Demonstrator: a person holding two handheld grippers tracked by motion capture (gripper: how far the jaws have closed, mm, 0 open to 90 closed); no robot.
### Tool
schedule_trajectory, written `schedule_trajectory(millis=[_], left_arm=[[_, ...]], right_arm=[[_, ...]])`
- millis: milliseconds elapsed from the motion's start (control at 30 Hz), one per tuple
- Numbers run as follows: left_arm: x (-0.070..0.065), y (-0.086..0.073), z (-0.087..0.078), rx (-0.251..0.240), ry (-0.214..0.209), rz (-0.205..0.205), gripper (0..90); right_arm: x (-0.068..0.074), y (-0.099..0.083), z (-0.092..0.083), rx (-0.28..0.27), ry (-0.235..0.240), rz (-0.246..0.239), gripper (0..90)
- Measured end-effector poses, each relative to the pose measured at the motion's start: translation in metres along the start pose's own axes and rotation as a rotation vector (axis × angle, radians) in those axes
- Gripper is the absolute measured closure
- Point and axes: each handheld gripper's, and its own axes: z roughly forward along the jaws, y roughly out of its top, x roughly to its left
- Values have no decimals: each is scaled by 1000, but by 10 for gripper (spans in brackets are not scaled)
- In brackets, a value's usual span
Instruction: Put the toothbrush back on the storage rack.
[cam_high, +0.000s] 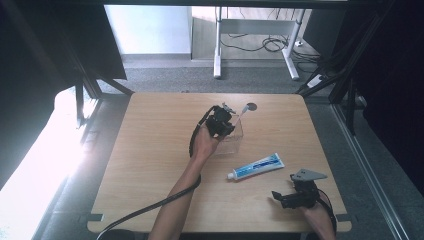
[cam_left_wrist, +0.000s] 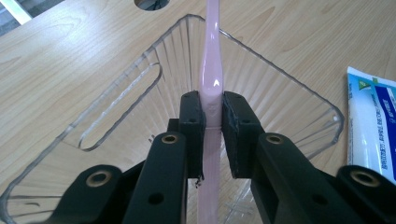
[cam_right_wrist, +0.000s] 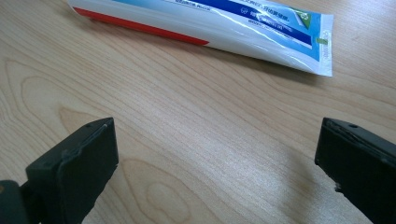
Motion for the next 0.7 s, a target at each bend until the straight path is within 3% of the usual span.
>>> schedule_trajectory(millis=[400,533,567,700], left_arm=[[-5,2,5,60,21,39,786],[-8,3,7,103,50,73,786],[-9,3,8,108,60,79,825],[-8,3,8,111,59,74,828]], right_arm=[[0,0,0,2,-1,-2,0],[0,0,0,3,-1,-2,0],[0,0,0,4,-2,-4,0],[0,0,0,7,-2,-3,0]])
